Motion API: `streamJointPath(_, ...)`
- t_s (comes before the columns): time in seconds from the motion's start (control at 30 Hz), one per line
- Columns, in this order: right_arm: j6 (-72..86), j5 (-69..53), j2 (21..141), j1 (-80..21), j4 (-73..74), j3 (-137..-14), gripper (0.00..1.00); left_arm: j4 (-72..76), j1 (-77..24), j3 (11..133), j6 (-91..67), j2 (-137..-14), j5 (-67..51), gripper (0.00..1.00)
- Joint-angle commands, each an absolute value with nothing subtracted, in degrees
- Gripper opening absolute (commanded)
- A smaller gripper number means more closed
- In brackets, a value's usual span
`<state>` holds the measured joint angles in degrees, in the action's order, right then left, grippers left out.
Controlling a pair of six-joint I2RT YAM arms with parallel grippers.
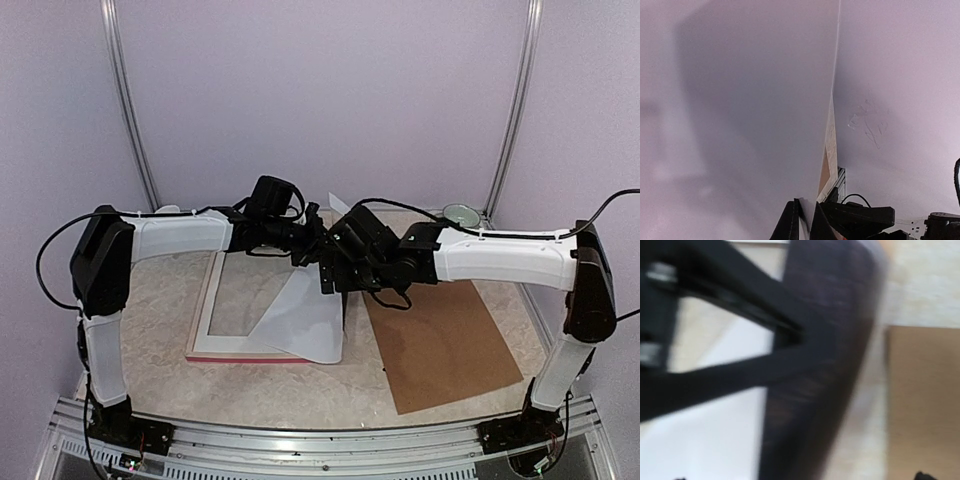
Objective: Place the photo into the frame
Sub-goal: Pass from the left arm to the right
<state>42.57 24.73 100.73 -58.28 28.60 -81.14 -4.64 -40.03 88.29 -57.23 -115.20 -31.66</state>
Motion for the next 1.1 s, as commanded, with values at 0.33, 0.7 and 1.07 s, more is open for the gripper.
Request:
streamJointPath(0.33,45.35,34.01,106.70,-60.18,36.38,-84.78,0.86,-2.91,-41.02,90.50,-57.94,-118.00,-29.44,0.11)
streamJointPath(0.7,45.57,33.62,107.04,-60.56,35.70,-85.14,0.58,-2.22,-41.39,90.64,-58.47,-119.51,-29.09,0.12)
streamJointPath(1.07,45.36,32.16,107.88,-59.74,33.31,-83.33,0.52,-2.04,-41.40,90.46,-58.54,-119.44,-29.18,0.13)
